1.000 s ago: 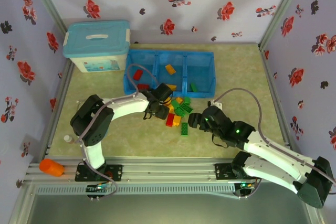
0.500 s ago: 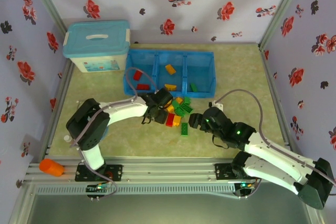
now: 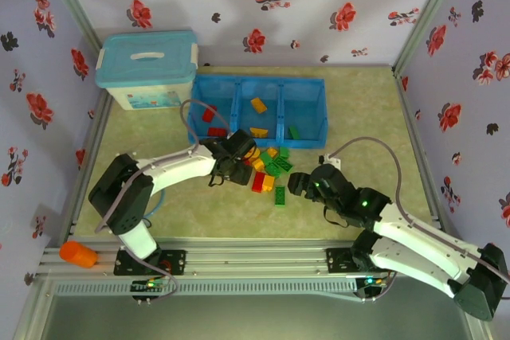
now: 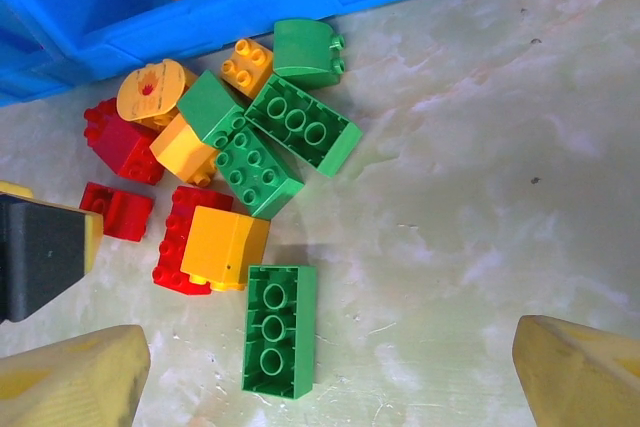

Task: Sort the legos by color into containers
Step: Pick up the lego from the center of the table.

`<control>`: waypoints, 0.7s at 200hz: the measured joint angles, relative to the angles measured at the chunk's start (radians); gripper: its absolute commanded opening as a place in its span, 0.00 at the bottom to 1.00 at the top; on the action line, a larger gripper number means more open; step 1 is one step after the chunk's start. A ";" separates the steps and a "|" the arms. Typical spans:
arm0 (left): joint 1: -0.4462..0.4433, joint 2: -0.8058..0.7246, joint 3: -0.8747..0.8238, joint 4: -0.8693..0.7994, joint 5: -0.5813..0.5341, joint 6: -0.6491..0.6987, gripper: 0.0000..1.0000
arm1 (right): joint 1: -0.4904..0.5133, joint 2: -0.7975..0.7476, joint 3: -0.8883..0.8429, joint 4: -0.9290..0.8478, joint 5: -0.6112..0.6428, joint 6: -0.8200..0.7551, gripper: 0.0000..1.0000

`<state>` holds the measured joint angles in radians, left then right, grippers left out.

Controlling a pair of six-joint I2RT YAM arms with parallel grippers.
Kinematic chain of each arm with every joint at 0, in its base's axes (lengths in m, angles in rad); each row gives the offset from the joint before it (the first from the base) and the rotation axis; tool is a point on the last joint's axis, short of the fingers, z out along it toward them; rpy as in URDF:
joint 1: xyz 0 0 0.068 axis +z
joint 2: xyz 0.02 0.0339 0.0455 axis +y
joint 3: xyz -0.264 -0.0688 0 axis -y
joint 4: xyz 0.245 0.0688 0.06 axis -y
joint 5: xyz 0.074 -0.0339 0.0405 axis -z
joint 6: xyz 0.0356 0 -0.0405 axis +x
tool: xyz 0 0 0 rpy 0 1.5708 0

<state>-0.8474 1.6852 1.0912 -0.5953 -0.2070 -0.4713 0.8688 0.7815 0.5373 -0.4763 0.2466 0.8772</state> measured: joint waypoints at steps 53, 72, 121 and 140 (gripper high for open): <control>0.003 0.069 0.002 0.010 0.027 -0.010 0.86 | 0.000 0.000 0.000 0.000 0.011 0.014 0.94; 0.011 0.081 0.005 0.017 0.037 -0.015 0.86 | 0.000 0.000 0.000 -0.001 0.012 0.014 0.95; 0.039 0.106 0.005 0.062 0.077 -0.021 0.79 | 0.000 0.000 0.000 -0.008 0.017 0.015 0.95; 0.040 0.122 0.005 0.069 0.085 -0.027 0.73 | 0.000 0.000 0.000 -0.011 0.020 0.015 0.95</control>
<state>-0.8070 1.8069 1.0966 -0.5262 -0.1215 -0.4980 0.8688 0.7815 0.5373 -0.4877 0.2665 0.8925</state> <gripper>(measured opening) 0.757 0.946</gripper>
